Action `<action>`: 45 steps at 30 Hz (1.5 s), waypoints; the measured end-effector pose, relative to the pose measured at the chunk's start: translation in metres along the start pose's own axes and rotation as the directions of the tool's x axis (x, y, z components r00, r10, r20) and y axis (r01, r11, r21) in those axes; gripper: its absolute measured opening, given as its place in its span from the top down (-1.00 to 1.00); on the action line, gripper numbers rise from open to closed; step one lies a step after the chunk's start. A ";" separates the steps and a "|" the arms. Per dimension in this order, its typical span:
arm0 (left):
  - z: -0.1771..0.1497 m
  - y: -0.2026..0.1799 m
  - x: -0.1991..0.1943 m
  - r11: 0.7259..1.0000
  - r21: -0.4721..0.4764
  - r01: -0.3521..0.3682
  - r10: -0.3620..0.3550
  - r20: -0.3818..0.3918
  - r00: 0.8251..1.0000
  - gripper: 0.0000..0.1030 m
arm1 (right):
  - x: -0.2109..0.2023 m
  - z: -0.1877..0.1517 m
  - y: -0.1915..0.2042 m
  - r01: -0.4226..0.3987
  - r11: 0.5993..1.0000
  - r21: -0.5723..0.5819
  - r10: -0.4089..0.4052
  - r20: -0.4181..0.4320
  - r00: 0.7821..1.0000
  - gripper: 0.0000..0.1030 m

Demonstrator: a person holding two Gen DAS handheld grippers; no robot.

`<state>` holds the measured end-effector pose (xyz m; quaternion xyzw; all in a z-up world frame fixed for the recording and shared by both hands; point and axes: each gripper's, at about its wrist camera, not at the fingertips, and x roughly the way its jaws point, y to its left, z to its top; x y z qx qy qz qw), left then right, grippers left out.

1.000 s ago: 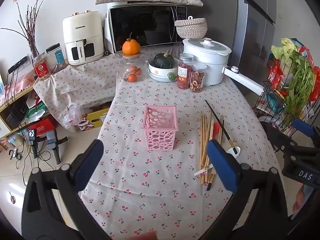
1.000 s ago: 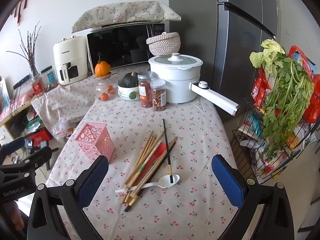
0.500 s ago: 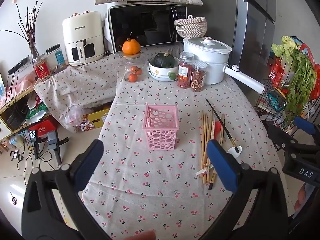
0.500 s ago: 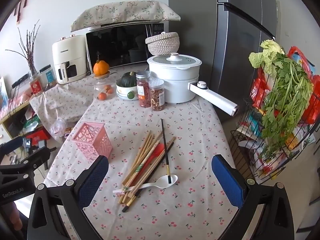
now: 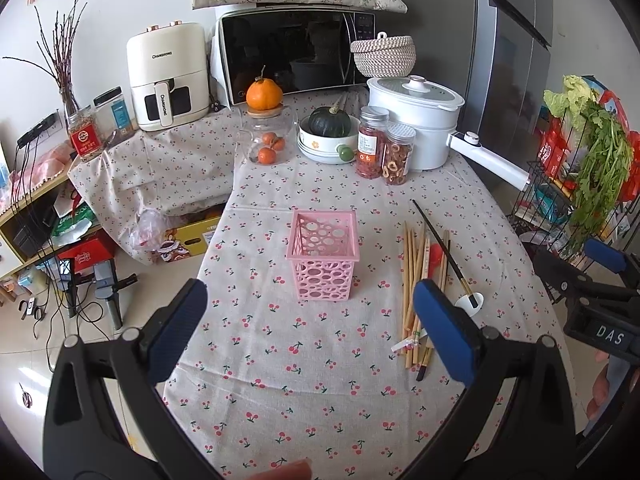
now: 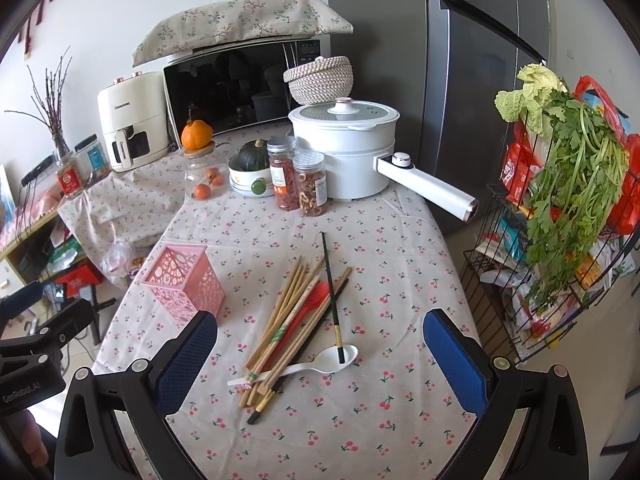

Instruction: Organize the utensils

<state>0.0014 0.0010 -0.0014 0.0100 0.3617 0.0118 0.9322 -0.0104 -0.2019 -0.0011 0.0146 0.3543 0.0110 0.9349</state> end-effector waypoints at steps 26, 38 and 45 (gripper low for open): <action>-0.006 -0.010 -0.004 0.999 0.036 0.004 -0.005 0.028 1.000 -0.99 | -0.004 0.000 -0.008 -0.008 0.999 0.050 0.009 -0.006 1.000 -1.00; -0.005 -0.010 -0.004 0.999 0.045 -0.006 0.005 0.034 0.999 -0.99 | -0.003 0.000 -0.008 -0.004 0.999 0.047 0.004 -0.004 1.000 -1.00; -0.003 -0.008 -0.003 0.999 0.052 -0.014 0.012 0.037 0.999 -0.99 | -0.003 -0.001 -0.009 -0.001 0.999 0.046 0.002 -0.006 1.000 -1.00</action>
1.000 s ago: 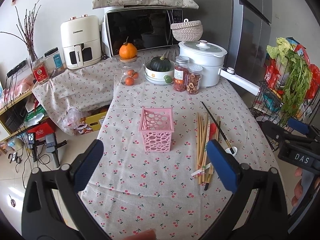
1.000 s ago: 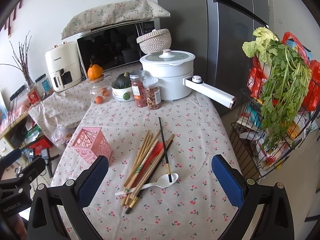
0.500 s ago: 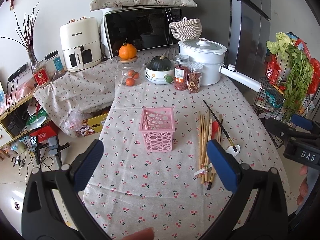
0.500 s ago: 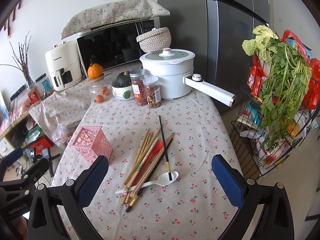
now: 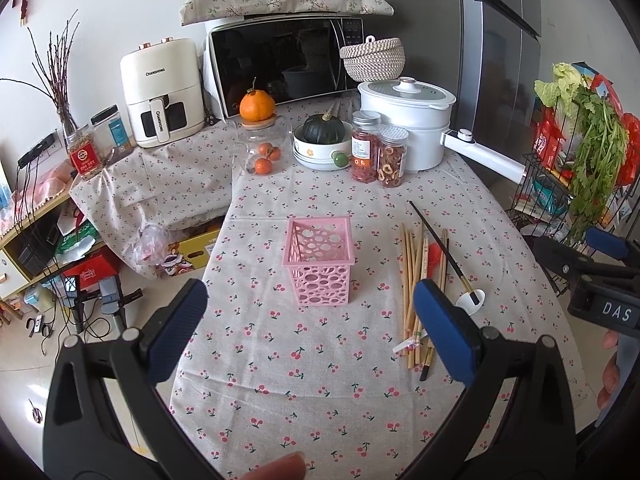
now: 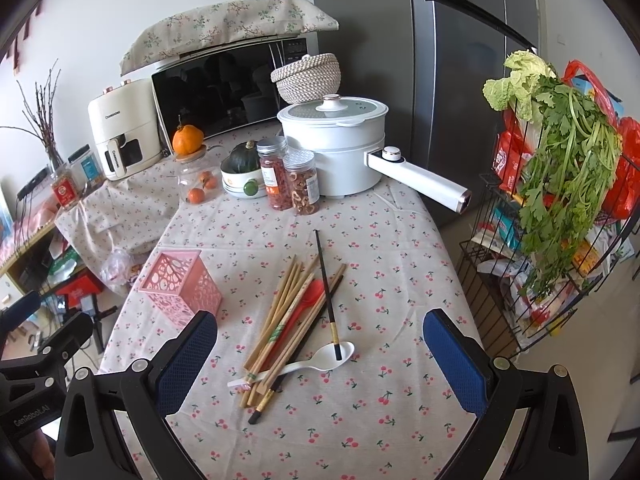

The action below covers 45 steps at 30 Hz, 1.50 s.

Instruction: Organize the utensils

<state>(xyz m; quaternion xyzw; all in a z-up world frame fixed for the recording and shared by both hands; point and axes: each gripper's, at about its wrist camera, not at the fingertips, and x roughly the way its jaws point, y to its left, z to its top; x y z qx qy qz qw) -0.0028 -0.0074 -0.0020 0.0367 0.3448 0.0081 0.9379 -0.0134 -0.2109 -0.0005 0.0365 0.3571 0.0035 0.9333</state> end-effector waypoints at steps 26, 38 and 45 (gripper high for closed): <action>0.049 -0.094 0.092 0.975 0.198 0.101 -0.054 -0.233 0.971 -0.99 | 0.085 0.012 -0.097 0.092 0.984 0.153 -0.044 -0.295 0.955 -1.00; 0.055 -0.157 0.231 0.966 0.073 0.247 -0.178 -0.503 0.846 0.76 | 0.111 0.013 -0.141 0.059 0.947 0.316 0.054 -0.339 0.939 -1.00; 0.055 -0.167 0.273 0.972 0.034 0.233 -0.181 -0.529 0.829 0.83 | 0.117 0.013 -0.152 0.029 0.932 0.362 0.102 -0.338 0.936 -1.00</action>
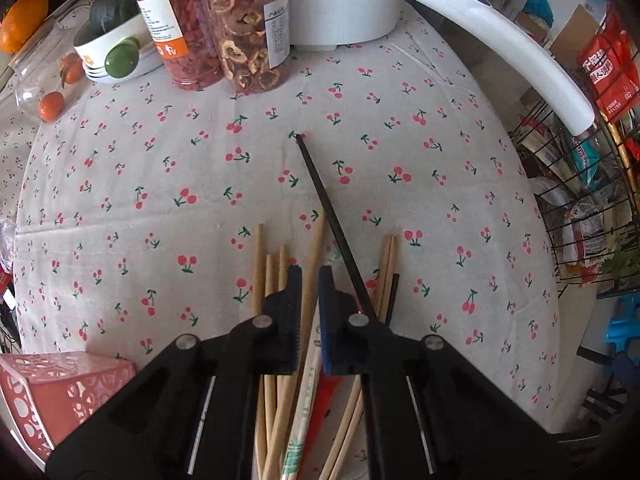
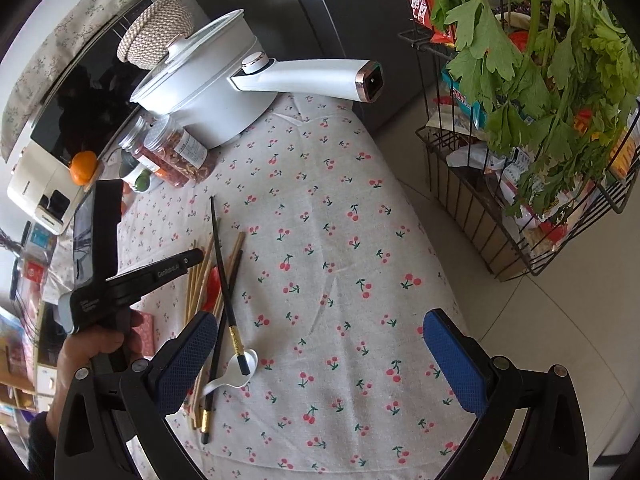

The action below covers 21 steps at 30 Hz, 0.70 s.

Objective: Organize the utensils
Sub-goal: 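Lower the left tool onto the chopstick bundle and grasp one wooden chopstick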

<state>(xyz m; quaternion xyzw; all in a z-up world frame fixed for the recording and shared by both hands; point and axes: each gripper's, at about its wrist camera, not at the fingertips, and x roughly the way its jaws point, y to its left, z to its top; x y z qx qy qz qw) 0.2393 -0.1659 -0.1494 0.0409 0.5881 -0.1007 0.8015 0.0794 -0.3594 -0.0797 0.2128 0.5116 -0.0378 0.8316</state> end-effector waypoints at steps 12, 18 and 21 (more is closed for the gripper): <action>0.013 -0.008 0.025 0.998 0.017 -0.057 0.058 -0.072 0.996 0.82 | -0.004 0.001 0.016 -0.024 0.999 -0.046 0.024 0.015 1.000 -1.00; 0.006 0.000 -0.007 1.000 0.010 -0.018 0.018 0.004 1.000 0.85 | 0.000 0.000 0.016 -0.013 0.998 -0.060 0.014 0.015 1.000 -1.00; -0.008 0.003 -0.039 0.999 0.041 0.011 -0.013 0.069 0.997 0.86 | 0.000 0.000 0.015 -0.022 0.998 -0.056 0.023 0.017 1.000 -1.00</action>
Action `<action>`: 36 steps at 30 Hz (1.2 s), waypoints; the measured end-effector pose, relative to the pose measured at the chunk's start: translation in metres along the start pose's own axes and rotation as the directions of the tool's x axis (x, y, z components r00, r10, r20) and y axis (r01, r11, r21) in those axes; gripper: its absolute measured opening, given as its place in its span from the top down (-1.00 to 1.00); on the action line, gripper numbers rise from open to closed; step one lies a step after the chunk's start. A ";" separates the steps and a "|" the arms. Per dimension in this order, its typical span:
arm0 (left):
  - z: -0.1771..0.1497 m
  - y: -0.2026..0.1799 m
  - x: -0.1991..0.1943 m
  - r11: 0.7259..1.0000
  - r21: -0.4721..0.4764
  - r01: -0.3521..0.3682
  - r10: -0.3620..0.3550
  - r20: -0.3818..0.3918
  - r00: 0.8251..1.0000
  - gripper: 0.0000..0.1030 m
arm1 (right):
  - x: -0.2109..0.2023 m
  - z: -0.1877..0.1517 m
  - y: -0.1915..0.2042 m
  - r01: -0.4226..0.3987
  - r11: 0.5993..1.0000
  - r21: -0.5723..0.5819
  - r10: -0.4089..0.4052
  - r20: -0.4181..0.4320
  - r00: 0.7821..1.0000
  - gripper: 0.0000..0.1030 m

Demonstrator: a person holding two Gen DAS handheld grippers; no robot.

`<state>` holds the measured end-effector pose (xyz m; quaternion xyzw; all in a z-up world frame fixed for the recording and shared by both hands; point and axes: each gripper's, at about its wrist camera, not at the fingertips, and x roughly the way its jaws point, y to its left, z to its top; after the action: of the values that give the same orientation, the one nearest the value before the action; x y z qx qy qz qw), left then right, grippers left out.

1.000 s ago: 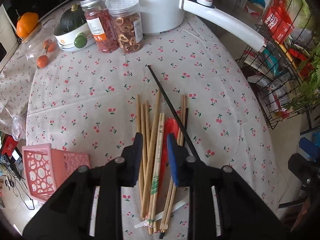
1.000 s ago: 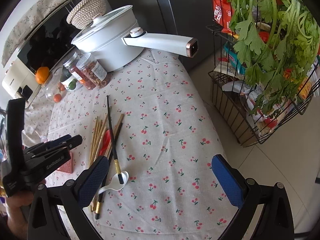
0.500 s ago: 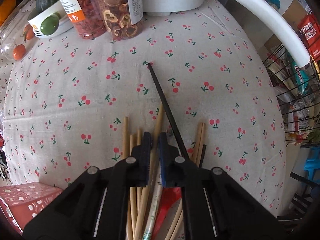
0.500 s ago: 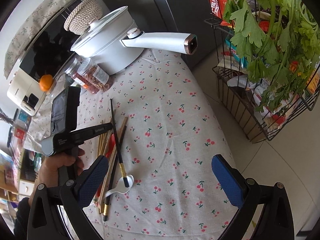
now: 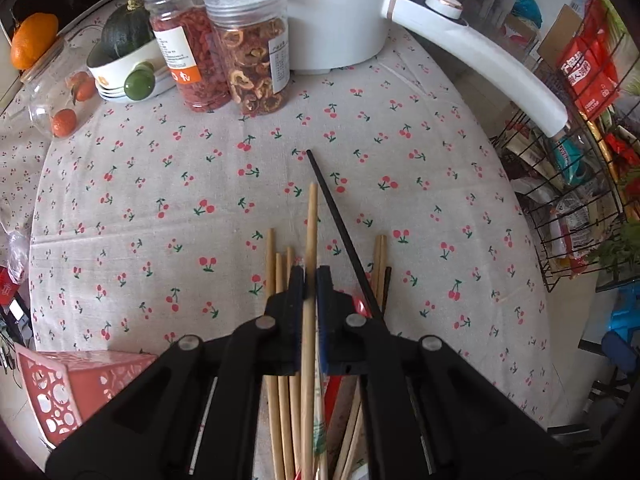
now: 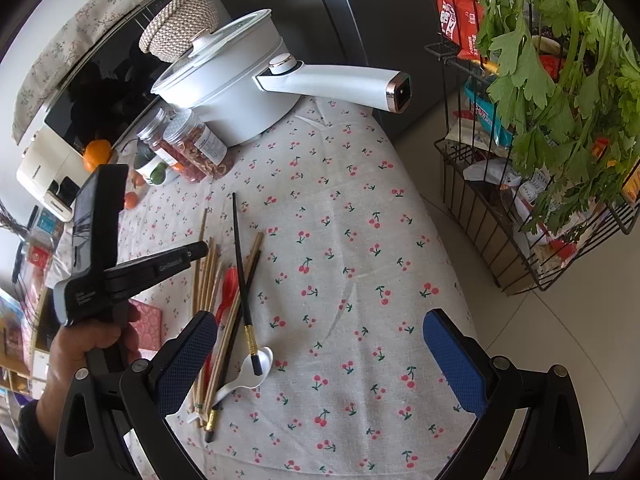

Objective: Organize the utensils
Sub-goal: 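Lower the left tool onto the chopstick bundle and grasp one wooden chopstick, then carry the wooden chopstick to the pink holder with the left tool while the right tool grasps the black chopstick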

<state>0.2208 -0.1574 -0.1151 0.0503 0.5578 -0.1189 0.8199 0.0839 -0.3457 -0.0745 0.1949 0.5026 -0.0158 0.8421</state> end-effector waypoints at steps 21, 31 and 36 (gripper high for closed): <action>-0.118 0.092 -0.155 0.975 -0.030 0.221 -0.191 0.397 0.898 0.87 | 0.060 -0.011 0.044 -0.147 0.989 0.015 0.147 -0.144 0.979 0.06; -0.130 0.122 -0.179 0.954 -0.043 0.296 -0.248 0.441 0.863 0.87 | 0.128 0.032 0.101 -0.058 0.991 -0.120 0.044 -0.117 0.992 0.40; -0.133 0.140 -0.185 0.957 -0.055 0.285 -0.231 0.449 0.863 0.87 | 0.156 0.048 0.120 0.032 0.980 -0.194 -0.049 -0.086 0.995 0.51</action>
<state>0.0713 0.0324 -0.0004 -0.1022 0.3670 -0.2023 0.9022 0.2276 -0.2252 -0.1502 0.1026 0.5432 0.0246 0.8329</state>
